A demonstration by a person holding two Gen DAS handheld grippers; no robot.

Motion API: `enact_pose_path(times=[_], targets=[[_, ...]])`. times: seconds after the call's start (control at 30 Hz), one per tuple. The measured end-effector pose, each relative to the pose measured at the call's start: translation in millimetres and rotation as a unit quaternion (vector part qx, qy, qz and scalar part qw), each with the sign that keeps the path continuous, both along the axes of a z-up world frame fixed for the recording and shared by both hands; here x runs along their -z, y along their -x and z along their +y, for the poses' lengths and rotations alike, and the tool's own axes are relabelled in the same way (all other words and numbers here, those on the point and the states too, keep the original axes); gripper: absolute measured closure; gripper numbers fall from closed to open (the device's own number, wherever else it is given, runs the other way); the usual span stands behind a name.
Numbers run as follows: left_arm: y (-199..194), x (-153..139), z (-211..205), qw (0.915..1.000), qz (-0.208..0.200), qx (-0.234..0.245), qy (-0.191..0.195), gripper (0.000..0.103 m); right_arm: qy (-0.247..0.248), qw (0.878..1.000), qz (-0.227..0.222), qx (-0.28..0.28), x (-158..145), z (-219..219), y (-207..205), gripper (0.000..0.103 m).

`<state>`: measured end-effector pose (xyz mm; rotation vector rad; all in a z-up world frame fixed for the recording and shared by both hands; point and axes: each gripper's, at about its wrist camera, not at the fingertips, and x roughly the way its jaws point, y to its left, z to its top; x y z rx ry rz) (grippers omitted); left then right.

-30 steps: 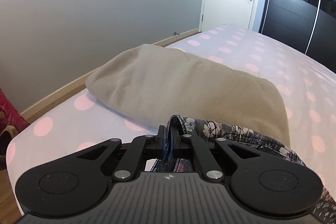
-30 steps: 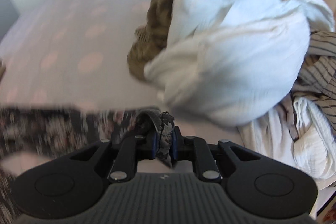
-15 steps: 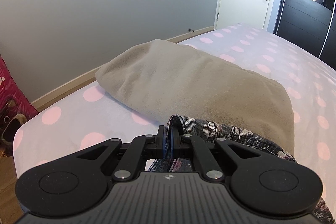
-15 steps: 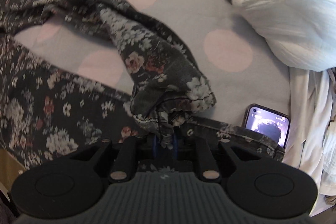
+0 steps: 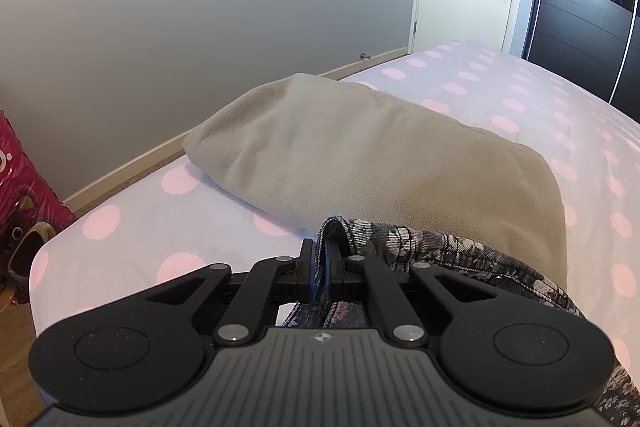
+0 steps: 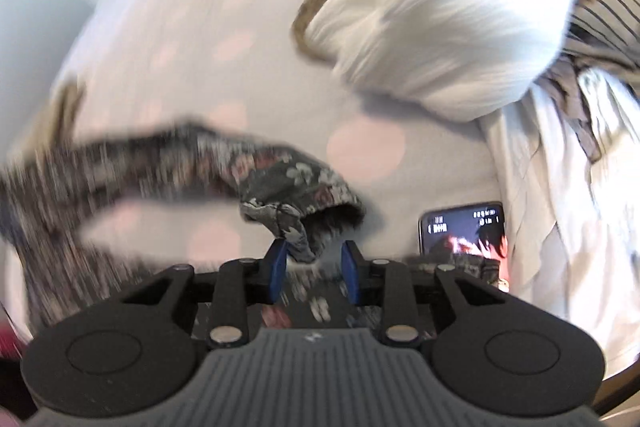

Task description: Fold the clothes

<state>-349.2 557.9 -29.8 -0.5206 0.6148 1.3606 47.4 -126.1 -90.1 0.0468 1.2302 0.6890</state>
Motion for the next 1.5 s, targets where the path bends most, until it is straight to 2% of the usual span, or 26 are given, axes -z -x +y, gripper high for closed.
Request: enact_pose_path(times=[0.2,0.27,0.33,0.4,0.5,0.6,0.83,0.87,0.9,0.93,1.0,1.1,1.23,1.3,1.4,1.5], targets=[[-3.0,0.3,-1.2,1.0000,0.005,-0.002,-0.002,0.100,-0.079,0.994,0.017,0.071,-5.0,-11.2,-14.9,0.069],[-3.4,0.7,-0.6,1.0000,0.005,-0.002,-0.002,0.100,-0.107,0.991,0.019,0.080,-13.0,-15.9,-18.6,0.066],[-4.0,1.4,0.4,1.0000,0.006,-0.003,-0.002,0.100,-0.124,0.988,0.018,0.088,-19.2,-19.2,-21.7,0.060],[-5.4,2.5,1.3,1.0000,0.008,-0.003,-0.002,0.100,-0.084,0.991,0.008,0.099,-13.5,-13.2,-23.1,0.059],[-7.5,2.9,1.3,0.9999,0.011,-0.001,-0.002,0.100,-0.018,0.995,0.014,0.102,10.9,6.4,-28.7,0.060],[-7.3,2.7,0.9,0.9999,0.012,0.000,-0.003,0.100,0.019,0.996,0.023,0.089,34.3,23.1,-30.5,0.060],[-7.7,5.4,3.2,0.9999,0.016,-0.001,-0.003,0.100,0.043,0.994,0.062,0.076,75.6,38.9,-29.8,0.059],[-8.7,5.5,3.1,0.9999,0.017,-0.001,-0.002,0.100,0.044,0.995,0.056,0.073,76.3,38.2,-27.7,0.060],[-9.5,5.7,3.0,0.9999,0.017,0.000,-0.002,0.100,0.044,0.995,0.052,0.069,76.1,38.4,-25.9,0.065],[-10.2,5.9,2.9,0.9998,0.018,0.000,-0.002,0.100,0.043,0.996,0.047,0.066,73.9,40.9,-25.0,0.077],[-11.1,6.1,2.9,0.9998,0.018,0.001,-0.002,0.100,0.040,0.997,0.036,0.060,68.6,45.4,-23.1,0.081],[-8.6,5.6,3.1,0.9999,0.014,0.002,-0.002,0.100,0.040,0.997,-0.008,0.061,49.5,48.7,-19.7,0.084],[-3.2,4.7,3.6,1.0000,0.006,-0.001,-0.002,0.100,0.040,0.989,-0.121,0.078,5.8,47.6,-12.7,0.085],[-0.9,4.1,3.8,1.0000,0.001,-0.004,-0.002,0.100,0.062,0.975,-0.200,0.070,-19.2,57.1,-4.6,0.085],[0.8,2.0,5.3,0.9999,-0.010,-0.009,-0.001,0.100,0.110,0.942,-0.313,0.047,-57.3,75.3,-2.6,0.085],[-0.4,1.4,6.9,0.9999,-0.015,-0.004,-0.003,0.100,0.151,0.915,-0.372,0.035,-89.8,87.2,-21.0,0.086]])
